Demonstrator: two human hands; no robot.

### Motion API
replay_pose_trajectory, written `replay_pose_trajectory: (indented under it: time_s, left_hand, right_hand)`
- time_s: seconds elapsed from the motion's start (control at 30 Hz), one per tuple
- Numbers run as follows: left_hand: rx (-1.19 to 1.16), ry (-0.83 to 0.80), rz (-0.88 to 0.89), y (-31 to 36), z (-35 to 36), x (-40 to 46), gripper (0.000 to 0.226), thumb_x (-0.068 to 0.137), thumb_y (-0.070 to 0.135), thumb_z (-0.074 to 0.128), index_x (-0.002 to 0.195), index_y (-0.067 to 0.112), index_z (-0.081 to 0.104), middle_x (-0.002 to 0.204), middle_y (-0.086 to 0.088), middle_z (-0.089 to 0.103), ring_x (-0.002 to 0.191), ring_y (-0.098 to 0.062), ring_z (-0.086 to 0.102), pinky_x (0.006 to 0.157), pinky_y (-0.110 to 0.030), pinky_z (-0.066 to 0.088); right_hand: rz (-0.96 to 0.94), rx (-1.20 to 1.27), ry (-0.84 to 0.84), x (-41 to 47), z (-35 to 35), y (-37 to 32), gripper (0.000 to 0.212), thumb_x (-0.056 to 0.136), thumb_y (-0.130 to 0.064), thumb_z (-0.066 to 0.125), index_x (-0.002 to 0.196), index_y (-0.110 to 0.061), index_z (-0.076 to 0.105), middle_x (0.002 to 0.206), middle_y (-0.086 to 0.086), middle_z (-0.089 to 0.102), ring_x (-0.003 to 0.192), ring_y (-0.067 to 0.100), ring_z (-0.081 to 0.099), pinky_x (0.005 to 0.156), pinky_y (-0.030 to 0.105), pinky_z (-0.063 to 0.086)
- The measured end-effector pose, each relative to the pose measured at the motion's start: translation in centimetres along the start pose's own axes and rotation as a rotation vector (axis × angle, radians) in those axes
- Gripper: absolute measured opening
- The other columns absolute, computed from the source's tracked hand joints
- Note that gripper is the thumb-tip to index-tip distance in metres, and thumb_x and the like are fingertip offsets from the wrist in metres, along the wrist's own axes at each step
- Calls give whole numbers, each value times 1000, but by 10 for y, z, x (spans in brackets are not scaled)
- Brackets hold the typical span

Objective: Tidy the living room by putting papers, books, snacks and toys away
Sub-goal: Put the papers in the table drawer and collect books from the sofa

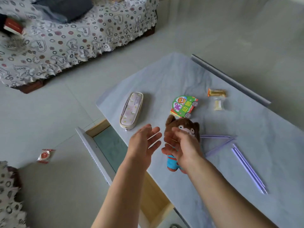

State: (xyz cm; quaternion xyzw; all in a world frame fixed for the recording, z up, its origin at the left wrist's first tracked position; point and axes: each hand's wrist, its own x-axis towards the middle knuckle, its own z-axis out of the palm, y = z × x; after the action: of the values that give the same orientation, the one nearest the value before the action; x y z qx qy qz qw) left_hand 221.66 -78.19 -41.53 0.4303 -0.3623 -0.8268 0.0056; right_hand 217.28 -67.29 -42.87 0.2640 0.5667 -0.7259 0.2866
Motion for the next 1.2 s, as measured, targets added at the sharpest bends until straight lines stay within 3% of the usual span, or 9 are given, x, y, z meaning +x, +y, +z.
replay_pose_trajectory:
  time_s: [0.07, 0.17, 0.27, 0.43, 0.8, 0.93, 1.03, 1.1, 1.2]
  left_hand:
    - [29, -6, -13, -3, 14, 0, 18, 100, 14, 46, 112, 10, 59, 94, -8, 72, 90, -24, 68, 87, -39, 52]
    - [54, -18, -31, -7, 35, 1, 18, 99, 14, 46, 110, 10, 59, 93, -8, 70, 88, -24, 66, 89, -38, 51]
    - [67, -22, -37, -7, 48, 8, 16, 98, 14, 49, 108, 10, 60, 90, -8, 70, 91, -26, 64, 95, -42, 49]
    - [152, -16, -31, 0, 60, 40, 17, 98, 15, 49, 110, 10, 60, 92, -9, 71, 90, -25, 66, 94, -41, 50]
    - [489, 30, 32, 35, 68, 146, 20, 93, 9, 57, 112, 14, 59, 101, -10, 67, 95, -23, 62, 94, -41, 50]
    - [616, 47, 80, 42, 60, 189, 29, 89, 12, 60, 118, 16, 59, 107, -6, 66, 91, -19, 59, 86, -35, 50]
    - [873, 111, 222, 44, 50, 220, 39, 88, 16, 61, 127, 19, 56, 123, -2, 61, 105, -20, 53, 85, -28, 44]
    - [1132, 211, 364, 46, 40, 231, 51, 87, 21, 62, 135, 20, 49, 138, -4, 48, 127, -25, 38, 104, -33, 32]
    - [1335, 352, 460, 52, 19, 244, 80, 79, 27, 68, 148, 22, 28, 154, -5, 22, 143, -27, 13, 118, -36, 8]
  right_hand:
    - [15, 20, 17, -1, -10, -11, 18, 94, -18, 55, 82, -11, 65, 81, 9, 69, 79, 25, 67, 83, 52, 56]
    - [29, 55, 39, 3, -21, -28, 14, 94, -20, 56, 89, -9, 64, 80, 11, 68, 67, 24, 66, 45, 31, 54]
    - [43, 79, 48, 11, -26, -45, 19, 96, -20, 54, 82, -9, 62, 73, 9, 66, 53, 19, 65, 35, 24, 46]
    - [7, 78, 73, 47, -28, -61, 16, 94, -24, 57, 86, -13, 65, 87, 7, 70, 79, 20, 65, 58, 30, 49]
    - [-159, -70, 395, 167, -12, -104, 18, 81, 1, 63, 88, -15, 65, 83, 14, 67, 66, 19, 61, 59, 30, 53]
    - [-198, -252, 574, 218, -4, -103, 17, 75, -7, 70, 89, -11, 64, 97, 14, 69, 83, 28, 65, 75, 37, 56]
    - [-93, -445, 670, 249, 4, -94, 59, 71, -21, 79, 119, -5, 50, 126, 17, 54, 113, 34, 56, 91, 41, 50]
    - [17, -585, 707, 257, 8, -88, 86, 70, -33, 81, 135, -4, 32, 139, 17, 39, 128, 35, 42, 102, 43, 41]
    - [80, -689, 738, 267, 15, -80, 104, 67, -45, 82, 141, -5, 21, 143, 17, 32, 133, 33, 33, 105, 41, 32]
